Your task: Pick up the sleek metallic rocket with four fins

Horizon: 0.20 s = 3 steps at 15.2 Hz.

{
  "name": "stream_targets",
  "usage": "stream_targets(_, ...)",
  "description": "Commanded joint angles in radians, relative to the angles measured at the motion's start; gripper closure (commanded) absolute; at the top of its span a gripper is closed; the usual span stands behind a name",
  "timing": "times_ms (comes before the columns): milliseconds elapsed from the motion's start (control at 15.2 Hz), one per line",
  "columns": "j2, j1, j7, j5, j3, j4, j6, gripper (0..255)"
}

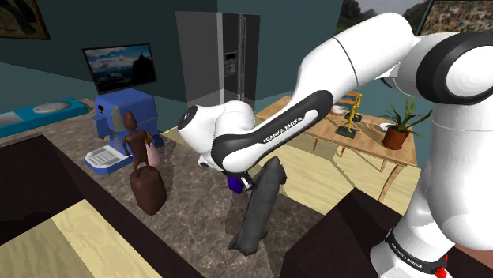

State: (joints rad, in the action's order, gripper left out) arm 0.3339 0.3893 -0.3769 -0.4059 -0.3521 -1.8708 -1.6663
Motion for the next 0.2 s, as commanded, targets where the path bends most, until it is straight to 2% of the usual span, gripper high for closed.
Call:
stream_targets(0, -0.015, 0.001, -0.007, 0.006, -0.003, 0.012, 0.023, 255)
stream_targets(132, -0.016, 0.001, -0.008, 0.006, -0.003, 0.013, 0.024, 255)
